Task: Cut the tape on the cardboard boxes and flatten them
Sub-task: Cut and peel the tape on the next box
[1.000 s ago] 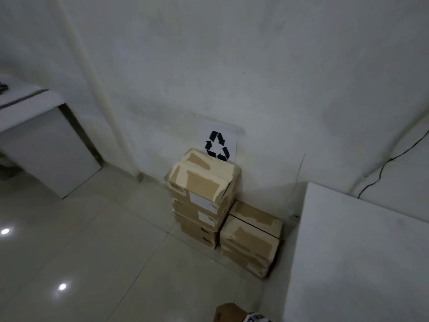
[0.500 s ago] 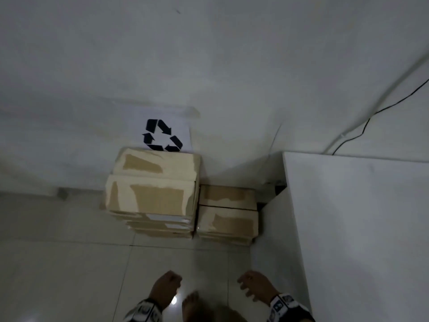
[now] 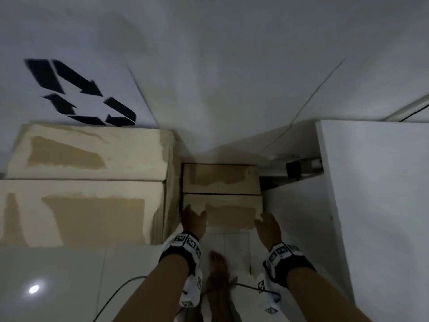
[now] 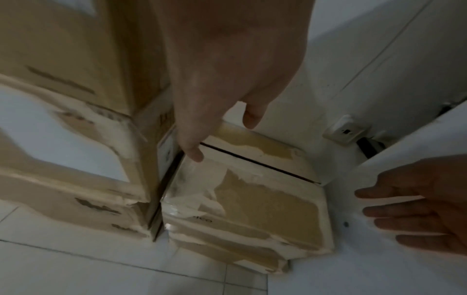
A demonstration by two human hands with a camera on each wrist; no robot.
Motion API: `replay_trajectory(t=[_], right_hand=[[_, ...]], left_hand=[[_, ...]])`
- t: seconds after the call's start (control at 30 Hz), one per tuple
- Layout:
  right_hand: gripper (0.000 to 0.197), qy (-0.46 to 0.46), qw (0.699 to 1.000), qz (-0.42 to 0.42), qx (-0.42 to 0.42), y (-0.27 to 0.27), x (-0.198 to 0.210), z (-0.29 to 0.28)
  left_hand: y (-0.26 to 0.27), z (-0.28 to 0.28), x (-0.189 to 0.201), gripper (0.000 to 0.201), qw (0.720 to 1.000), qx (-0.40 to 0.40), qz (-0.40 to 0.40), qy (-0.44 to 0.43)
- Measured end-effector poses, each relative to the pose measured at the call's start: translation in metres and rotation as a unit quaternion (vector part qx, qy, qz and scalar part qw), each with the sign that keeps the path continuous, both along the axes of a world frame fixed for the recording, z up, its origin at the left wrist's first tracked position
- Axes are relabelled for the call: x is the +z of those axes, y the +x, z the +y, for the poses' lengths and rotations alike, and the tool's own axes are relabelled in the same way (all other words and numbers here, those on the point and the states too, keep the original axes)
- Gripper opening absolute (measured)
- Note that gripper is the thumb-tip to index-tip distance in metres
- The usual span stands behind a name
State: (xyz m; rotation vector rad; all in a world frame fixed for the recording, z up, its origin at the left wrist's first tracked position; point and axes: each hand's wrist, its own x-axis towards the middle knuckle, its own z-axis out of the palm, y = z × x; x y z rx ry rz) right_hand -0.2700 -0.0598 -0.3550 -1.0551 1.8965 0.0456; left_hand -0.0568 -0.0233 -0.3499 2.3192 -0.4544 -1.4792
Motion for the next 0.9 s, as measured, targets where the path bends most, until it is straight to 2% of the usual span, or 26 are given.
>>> replay_trajectory(t=[0.17, 0.3, 0.4, 0.53, 0.6, 0.7, 0.73, 0.8, 0.9], right_hand=[[0.053, -0.044, 0.997, 0.031, -0.063, 0.004, -0.06, -0.046], [0.053, -0.057, 0.995, 0.047, -0.074, 0.006, -0.101, -0.069], [0.039, -0.069, 0.994, 0.012, -0.086, 0.003, -0.127, -0.077], [0.043, -0.054, 0.993, -0.038, -0.101, -0.004, -0.144, -0.078], [0.046, -0.045, 0.992, -0.039, -0.11, -0.005, -0.143, -0.074], [0.06, -0.062, 0.989, -0.004, -0.134, -0.006, -0.13, -0.06], [0.055, -0.077, 0.988, 0.004, -0.134, -0.009, -0.129, -0.054], [0.051, -0.092, 0.985, 0.038, -0.138, -0.009, -0.107, -0.035], [0.061, -0.079, 0.983, 0.078, -0.144, -0.006, -0.061, 0.003]], left_hand=[[0.001, -0.032, -0.05, 0.087, 0.999, -0.01, -0.042, 0.005], [-0.002, -0.039, -0.087, 0.088, 0.996, 0.017, -0.054, 0.063], [-0.002, -0.04, -0.102, 0.085, 0.993, 0.052, -0.069, 0.078], [-0.002, -0.042, -0.113, 0.097, 0.991, 0.112, -0.05, 0.045], [-0.001, -0.04, -0.113, 0.1, 0.989, 0.138, -0.042, 0.028], [-0.004, -0.032, -0.101, 0.1, 0.992, 0.121, -0.025, 0.028], [-0.007, -0.027, -0.097, 0.1, 0.993, 0.107, -0.025, 0.037], [-0.011, -0.012, -0.078, 0.103, 0.995, 0.074, -0.027, 0.056], [-0.014, 0.021, -0.039, 0.101, 0.995, 0.041, -0.026, 0.092]])
